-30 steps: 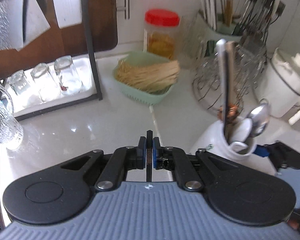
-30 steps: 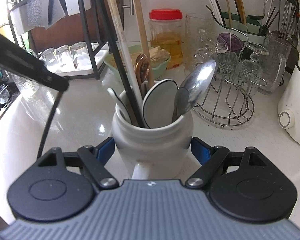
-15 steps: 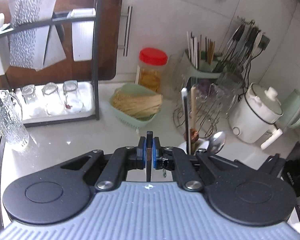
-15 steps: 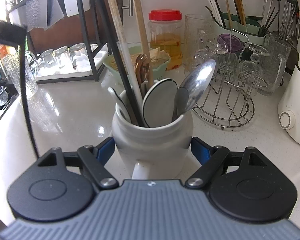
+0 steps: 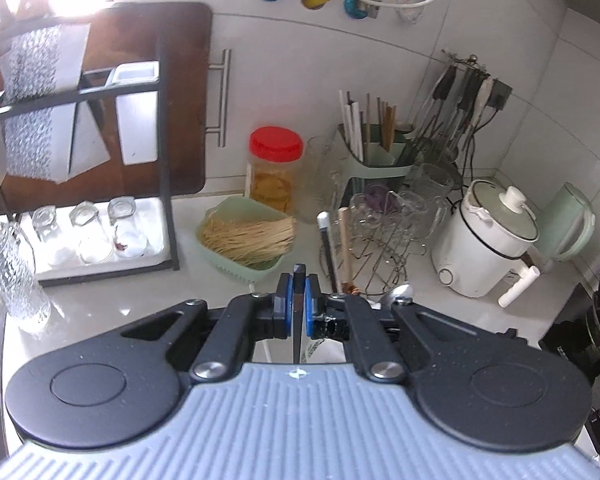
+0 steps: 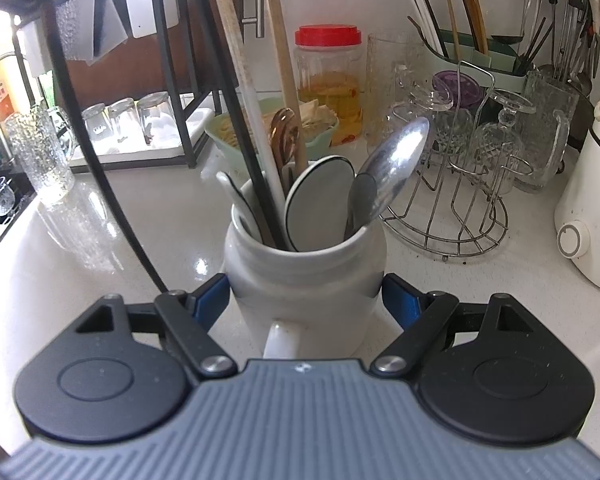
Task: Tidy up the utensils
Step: 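Lift the black chopstick with the left tool and carry it above the mug, then lower the black chopstick into the white mug and open the left tool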
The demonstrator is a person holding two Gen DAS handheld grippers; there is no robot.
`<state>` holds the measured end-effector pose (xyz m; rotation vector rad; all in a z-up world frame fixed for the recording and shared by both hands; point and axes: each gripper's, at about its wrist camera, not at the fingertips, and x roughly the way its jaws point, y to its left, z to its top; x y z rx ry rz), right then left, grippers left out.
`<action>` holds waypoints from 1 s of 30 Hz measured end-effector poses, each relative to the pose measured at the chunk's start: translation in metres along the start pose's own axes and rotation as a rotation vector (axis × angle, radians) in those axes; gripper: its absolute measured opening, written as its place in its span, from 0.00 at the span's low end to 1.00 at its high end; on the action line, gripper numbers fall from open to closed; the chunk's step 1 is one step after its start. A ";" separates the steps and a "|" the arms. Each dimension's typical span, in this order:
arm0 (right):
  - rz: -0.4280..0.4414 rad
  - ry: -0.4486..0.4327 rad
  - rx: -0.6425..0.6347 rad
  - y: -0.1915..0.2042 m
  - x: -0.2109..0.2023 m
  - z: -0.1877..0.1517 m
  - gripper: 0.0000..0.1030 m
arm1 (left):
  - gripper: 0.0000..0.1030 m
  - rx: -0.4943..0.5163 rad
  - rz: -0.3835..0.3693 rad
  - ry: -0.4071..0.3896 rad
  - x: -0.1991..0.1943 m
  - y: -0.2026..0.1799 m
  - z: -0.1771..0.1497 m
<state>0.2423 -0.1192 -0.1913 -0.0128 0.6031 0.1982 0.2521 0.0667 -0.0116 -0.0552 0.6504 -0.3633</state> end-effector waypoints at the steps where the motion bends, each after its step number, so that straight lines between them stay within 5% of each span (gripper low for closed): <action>1: 0.000 0.000 0.001 0.000 0.000 0.000 0.83 | 0.07 0.004 -0.005 0.000 -0.002 -0.002 0.003; 20: 0.001 -0.005 0.001 0.001 0.000 -0.001 0.83 | 0.07 0.230 -0.067 -0.102 -0.051 -0.066 0.073; 30: 0.000 -0.007 0.000 0.001 0.000 -0.001 0.83 | 0.07 0.260 -0.116 -0.093 -0.043 -0.082 0.077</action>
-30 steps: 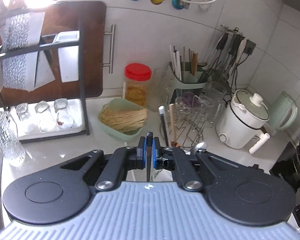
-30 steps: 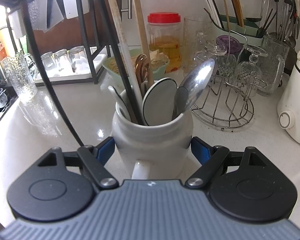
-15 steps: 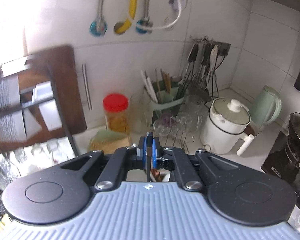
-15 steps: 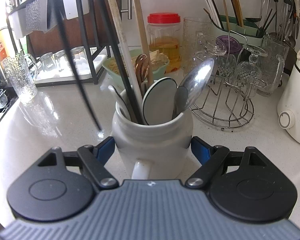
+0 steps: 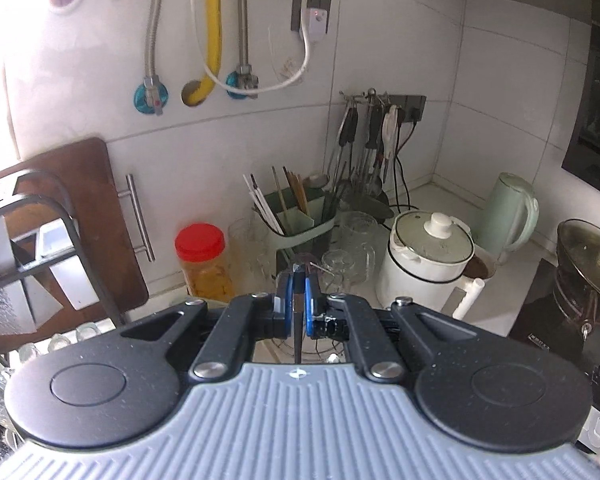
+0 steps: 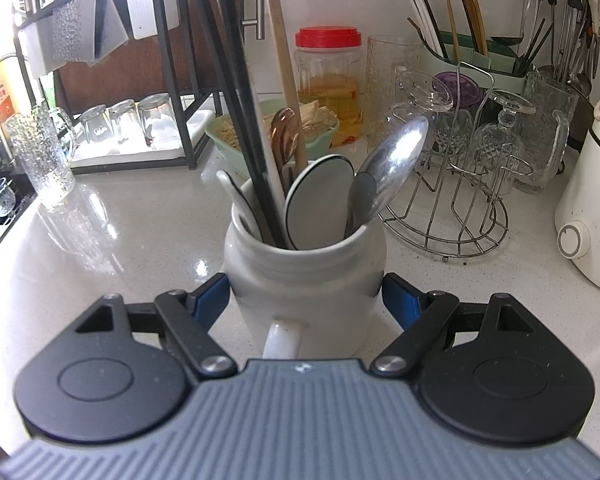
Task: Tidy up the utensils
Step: 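Lower the black chopstick into the white mug and open the left tool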
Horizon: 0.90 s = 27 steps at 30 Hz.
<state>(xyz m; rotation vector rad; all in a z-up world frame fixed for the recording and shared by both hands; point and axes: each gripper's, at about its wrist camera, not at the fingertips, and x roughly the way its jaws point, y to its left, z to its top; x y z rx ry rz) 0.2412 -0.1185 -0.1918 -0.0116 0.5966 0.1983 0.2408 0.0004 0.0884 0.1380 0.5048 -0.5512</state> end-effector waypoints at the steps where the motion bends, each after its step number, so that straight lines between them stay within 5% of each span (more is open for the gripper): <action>1: 0.000 0.000 0.000 0.000 0.000 0.000 0.83 | 0.07 -0.004 -0.007 0.009 0.005 0.000 -0.002; 11: -0.007 -0.006 0.014 0.000 0.000 0.000 0.83 | 0.07 0.011 -0.058 0.163 0.061 0.000 -0.021; 23: -0.015 -0.017 -0.004 0.003 0.001 -0.001 0.83 | 0.07 -0.022 -0.149 0.448 0.120 0.011 -0.030; 27: -0.013 -0.018 -0.006 0.003 0.001 0.000 0.83 | 0.07 -0.031 -0.148 0.469 0.130 0.012 -0.027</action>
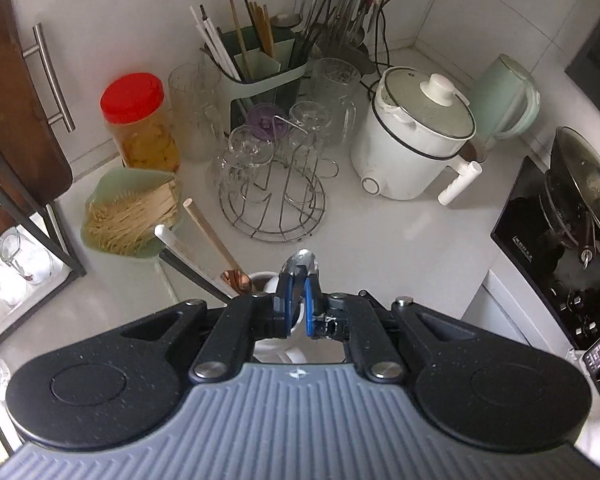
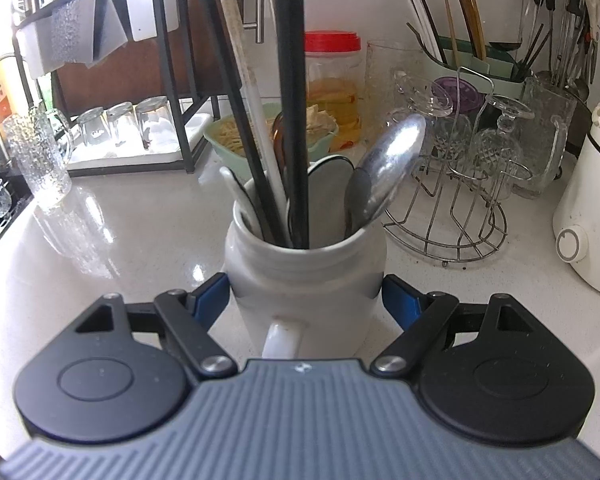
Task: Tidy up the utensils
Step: 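Lower the black chopstick into the white mug and open the left tool, then move the left tool away from the mug to the white chopstick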
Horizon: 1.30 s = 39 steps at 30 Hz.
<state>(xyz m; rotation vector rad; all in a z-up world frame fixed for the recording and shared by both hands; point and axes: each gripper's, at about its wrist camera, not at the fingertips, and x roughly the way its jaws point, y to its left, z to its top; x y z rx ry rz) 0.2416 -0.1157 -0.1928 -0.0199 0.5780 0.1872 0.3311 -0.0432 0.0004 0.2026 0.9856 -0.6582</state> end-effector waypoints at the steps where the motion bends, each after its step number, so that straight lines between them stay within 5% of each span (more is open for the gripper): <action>1: 0.000 0.000 0.000 0.000 0.000 0.000 0.83 | 0.07 -0.006 0.001 0.004 0.001 0.001 0.001; 11: 0.004 -0.007 0.000 0.000 0.000 -0.001 0.83 | 0.08 -0.033 0.006 -0.049 -0.007 0.005 0.002; 18: 0.006 -0.007 0.004 0.000 0.001 0.000 0.83 | 0.26 -0.100 0.018 -0.136 -0.014 0.015 -0.014; 27: 0.005 -0.007 0.006 0.000 0.001 0.001 0.83 | 0.36 -0.097 0.147 -0.283 -0.041 0.014 -0.037; 39: 0.007 -0.006 0.010 -0.001 0.001 0.000 0.83 | 0.40 -0.167 0.241 -0.306 -0.041 0.040 -0.074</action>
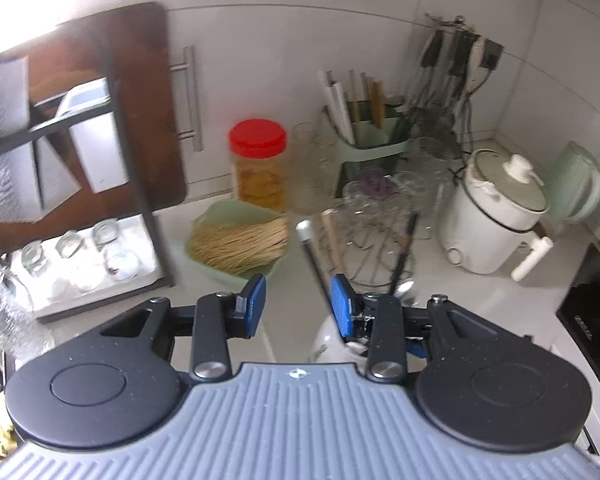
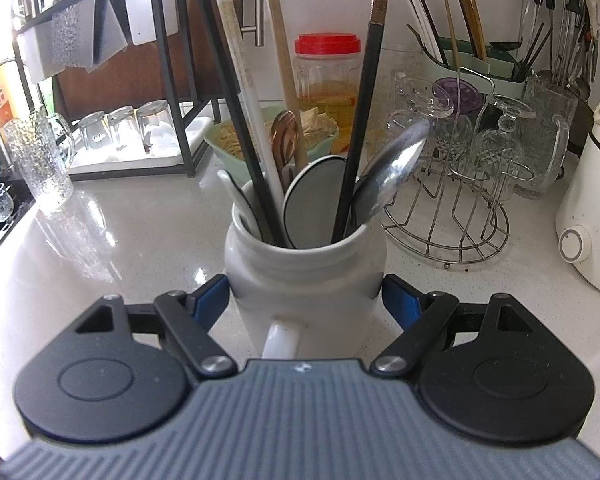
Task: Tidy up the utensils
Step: 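Move the left tool away from the mug to the white chopstick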
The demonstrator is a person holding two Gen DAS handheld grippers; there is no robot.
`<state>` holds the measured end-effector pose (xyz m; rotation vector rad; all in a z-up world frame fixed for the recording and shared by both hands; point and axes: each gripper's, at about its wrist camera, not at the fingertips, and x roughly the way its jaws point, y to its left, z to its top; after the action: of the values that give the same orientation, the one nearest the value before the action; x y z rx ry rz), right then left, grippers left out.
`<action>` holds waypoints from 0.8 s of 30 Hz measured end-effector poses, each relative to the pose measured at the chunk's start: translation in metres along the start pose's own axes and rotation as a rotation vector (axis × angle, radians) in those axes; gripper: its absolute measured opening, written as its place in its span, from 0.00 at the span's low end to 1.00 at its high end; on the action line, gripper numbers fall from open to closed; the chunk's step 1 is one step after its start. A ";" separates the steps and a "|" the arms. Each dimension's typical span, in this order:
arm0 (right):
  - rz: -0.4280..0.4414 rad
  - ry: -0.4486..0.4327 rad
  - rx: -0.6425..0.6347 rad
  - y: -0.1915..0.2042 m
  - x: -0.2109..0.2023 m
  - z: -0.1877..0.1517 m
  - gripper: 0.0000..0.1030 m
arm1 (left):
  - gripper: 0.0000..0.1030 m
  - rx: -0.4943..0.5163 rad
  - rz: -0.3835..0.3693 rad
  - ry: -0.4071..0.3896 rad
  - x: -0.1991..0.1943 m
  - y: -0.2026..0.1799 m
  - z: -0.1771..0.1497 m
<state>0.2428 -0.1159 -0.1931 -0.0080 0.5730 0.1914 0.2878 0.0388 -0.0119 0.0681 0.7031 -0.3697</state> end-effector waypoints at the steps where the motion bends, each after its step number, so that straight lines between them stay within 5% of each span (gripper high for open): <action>1: -0.001 0.001 0.000 0.000 0.000 0.000 0.83 | 0.40 -0.012 0.004 0.001 0.000 0.004 -0.003; 16: -0.013 -0.003 0.024 0.001 0.000 -0.001 0.83 | 0.40 -0.162 0.054 0.111 0.034 0.045 -0.064; 24: -0.016 0.006 0.023 0.002 0.001 0.001 0.83 | 0.40 -0.285 0.030 0.196 0.083 0.071 -0.097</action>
<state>0.2434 -0.1140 -0.1925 0.0093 0.5806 0.1695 0.3112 0.0975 -0.1441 -0.1571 0.9411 -0.2333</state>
